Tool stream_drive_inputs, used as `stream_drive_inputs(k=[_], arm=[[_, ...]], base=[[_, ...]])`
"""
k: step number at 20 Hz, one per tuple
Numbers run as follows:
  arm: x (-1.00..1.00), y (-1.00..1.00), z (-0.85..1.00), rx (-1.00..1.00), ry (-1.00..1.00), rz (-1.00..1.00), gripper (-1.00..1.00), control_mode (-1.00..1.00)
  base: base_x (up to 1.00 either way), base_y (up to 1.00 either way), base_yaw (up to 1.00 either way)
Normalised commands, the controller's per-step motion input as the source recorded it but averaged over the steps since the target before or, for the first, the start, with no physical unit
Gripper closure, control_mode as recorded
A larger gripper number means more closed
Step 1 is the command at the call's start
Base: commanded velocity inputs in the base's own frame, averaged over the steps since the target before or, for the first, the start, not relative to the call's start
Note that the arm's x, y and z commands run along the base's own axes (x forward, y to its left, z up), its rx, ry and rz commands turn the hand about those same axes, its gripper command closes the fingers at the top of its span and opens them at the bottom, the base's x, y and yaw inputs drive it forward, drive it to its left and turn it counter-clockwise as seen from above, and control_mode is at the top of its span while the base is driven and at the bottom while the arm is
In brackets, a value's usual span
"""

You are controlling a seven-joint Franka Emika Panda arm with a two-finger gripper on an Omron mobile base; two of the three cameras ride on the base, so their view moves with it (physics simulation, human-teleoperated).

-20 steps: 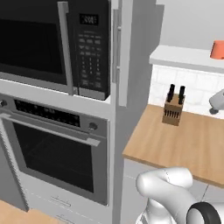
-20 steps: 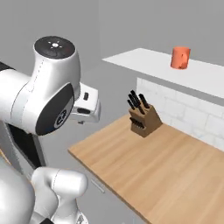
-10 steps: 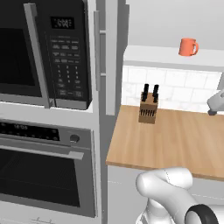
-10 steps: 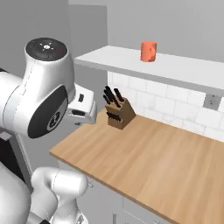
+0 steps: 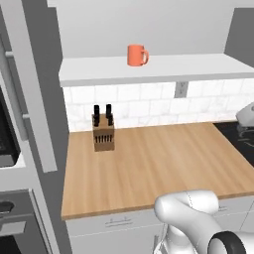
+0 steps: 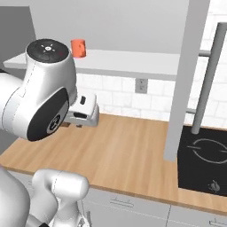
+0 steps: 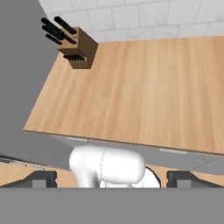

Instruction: Gather all objects into one cabinet and sort the glasses and bowls to opposite sides.

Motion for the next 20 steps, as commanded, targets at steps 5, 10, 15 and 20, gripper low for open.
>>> stream_drive_inputs(k=[5,10,15,20], arm=[[0.00,0.00,0.00,0.00,0.00,0.00,-1.00,1.00],[0.00,0.00,0.00,0.00,0.00,0.00,-1.00,1.00],[0.00,0.00,0.00,0.00,0.00,0.00,-1.00,1.00],[0.00,0.00,0.00,0.00,0.00,0.00,-1.00,1.00]], base=[[0.73,0.12,0.00],[1.00,0.59,0.10],[0.91,0.13,0.13],[0.01,0.00,0.01]])
